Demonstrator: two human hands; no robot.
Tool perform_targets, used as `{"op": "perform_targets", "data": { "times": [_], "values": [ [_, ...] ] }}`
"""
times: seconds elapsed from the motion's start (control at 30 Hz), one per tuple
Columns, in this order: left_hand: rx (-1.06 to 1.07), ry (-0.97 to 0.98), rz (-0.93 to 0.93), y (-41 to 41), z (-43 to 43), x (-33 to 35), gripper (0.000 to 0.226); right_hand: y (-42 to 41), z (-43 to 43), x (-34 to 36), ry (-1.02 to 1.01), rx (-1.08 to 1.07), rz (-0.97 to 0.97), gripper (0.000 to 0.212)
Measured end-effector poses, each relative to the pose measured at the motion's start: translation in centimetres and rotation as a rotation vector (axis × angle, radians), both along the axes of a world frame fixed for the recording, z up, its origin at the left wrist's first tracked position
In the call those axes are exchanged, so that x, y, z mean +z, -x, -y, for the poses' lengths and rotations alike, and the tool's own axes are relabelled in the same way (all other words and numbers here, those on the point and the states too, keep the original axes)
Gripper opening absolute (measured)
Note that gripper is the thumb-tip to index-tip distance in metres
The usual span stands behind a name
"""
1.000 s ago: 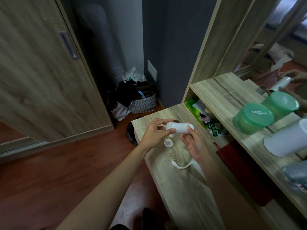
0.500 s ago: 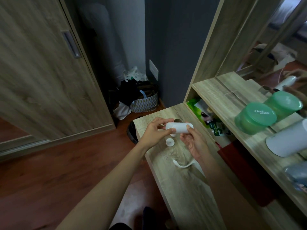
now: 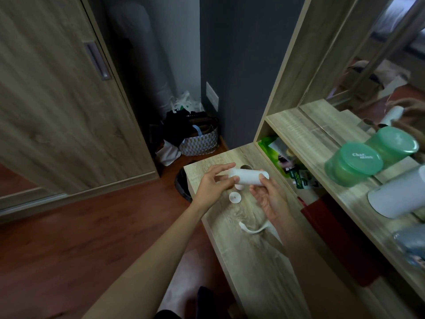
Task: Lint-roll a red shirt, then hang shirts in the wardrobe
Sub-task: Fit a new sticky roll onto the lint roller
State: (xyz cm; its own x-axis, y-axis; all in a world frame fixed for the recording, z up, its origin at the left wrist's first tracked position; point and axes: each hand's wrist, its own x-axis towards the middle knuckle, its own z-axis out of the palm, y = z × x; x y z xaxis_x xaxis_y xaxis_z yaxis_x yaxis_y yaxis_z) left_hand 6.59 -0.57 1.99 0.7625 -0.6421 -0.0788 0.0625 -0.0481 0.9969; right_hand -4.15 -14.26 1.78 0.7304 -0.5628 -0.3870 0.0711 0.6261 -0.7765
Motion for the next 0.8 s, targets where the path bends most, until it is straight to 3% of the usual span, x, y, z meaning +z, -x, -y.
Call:
{"op": "perform_targets", "data": {
  "times": [0.13,0.37,0.63,0.73,0.8],
  "values": [
    [-0.019,0.002,-0.159,0.1,-0.1,0.1,0.037,0.2,0.3,0.2,0.088,-0.01,-0.048,0.037],
    [-0.104,-0.005,-0.215,-0.3,-0.8,0.3,0.033,0.7,0.6,0.6,0.194,0.036,-0.094,0.037],
    [-0.105,0.009,-0.458,-0.3,-0.2,0.5,0.029,0.9,1.5,1.0,0.254,0.096,-0.07,0.034],
    [-0.111,0.018,-0.417,-0.3,-0.1,0.2,0.03,1.1,1.6,1.0,0.241,0.127,-0.059,0.039],
    [-0.107,-0.014,-0.262,-0.3,-0.2,0.1,0.034,1.0,1.4,1.2,0.193,0.111,-0.069,0.036]
  ]
}}
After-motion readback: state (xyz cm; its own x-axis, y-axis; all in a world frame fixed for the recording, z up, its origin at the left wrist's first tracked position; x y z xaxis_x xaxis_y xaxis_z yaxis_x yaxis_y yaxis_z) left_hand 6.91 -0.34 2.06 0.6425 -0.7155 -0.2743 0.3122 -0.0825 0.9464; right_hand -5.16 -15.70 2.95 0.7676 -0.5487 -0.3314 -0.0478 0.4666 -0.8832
